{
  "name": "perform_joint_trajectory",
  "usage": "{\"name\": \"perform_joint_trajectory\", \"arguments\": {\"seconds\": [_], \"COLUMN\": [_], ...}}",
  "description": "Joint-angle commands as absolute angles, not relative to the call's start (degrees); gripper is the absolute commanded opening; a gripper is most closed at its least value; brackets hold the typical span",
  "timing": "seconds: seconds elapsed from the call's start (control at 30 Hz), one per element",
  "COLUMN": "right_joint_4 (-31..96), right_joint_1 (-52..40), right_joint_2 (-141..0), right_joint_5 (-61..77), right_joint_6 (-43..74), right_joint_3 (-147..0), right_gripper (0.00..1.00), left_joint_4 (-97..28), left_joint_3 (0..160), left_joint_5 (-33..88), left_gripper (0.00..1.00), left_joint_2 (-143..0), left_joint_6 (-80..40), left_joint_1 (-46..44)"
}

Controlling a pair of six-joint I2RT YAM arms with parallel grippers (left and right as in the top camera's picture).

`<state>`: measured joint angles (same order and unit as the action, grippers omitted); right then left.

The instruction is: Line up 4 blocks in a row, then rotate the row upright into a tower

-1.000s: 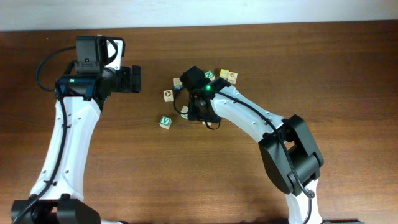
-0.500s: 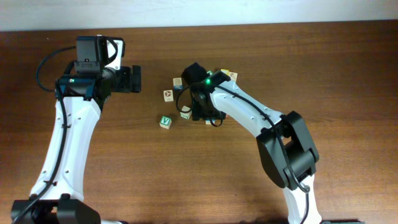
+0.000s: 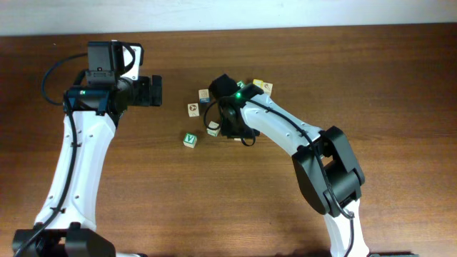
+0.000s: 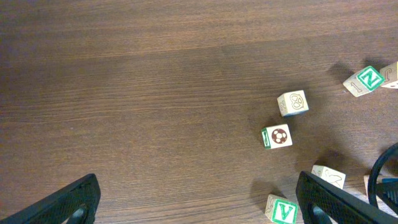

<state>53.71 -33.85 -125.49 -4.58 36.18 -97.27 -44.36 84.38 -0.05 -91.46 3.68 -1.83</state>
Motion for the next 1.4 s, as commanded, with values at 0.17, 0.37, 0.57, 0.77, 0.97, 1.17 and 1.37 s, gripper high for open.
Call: {"name": "perform_joint_trajectory", "arguments": {"seconds": [0.17,0.37,0.57,0.77,0.97,1.17,1.37], "right_joint_4": [50.6,53.1,57.0,59.3,75.3,77.5,67.2], "right_joint_1": [-28.1,-28.1,-26.8,-25.9,-24.5,-15.5,-15.3], "right_joint_2": [-126.8,-126.8,-126.8,-126.7,-124.3,-124.5,-124.5], "right_joint_5": [-5.8,-3.4,-1.9,-1.3,-6.6,-7.5,1.9], "right_joint_6": [33.0,33.5,39.8,39.2,39.3,36.7,30.4], "right_joint_3": [-97.3,-97.4,-97.4,-101.5,-114.8,-105.7,-96.4], "right_gripper": [0.26,0.26,0.28,0.53,0.53,0.04,0.05], "left_joint_4": [-44.3,-44.3,-44.3,-44.3,-44.3,-44.3,-44.3], "left_joint_3": [85.8,85.8,85.8,85.8,85.8,85.8,85.8], "left_joint_5": [-0.3,-0.3,-0.3,-0.3,-0.3,-0.3,-0.3], "left_gripper": [0.99,0.99,0.99,0.99,0.99,0.99,0.99], "left_joint_2": [-91.6,-91.6,-91.6,-91.6,-91.6,-91.6,-91.6], "left_joint_6": [4.4,4.4,4.4,4.4,4.4,4.4,4.4], "left_joint_1": [-1.8,-1.8,-1.8,-1.8,-1.8,-1.8,-1.8]}}
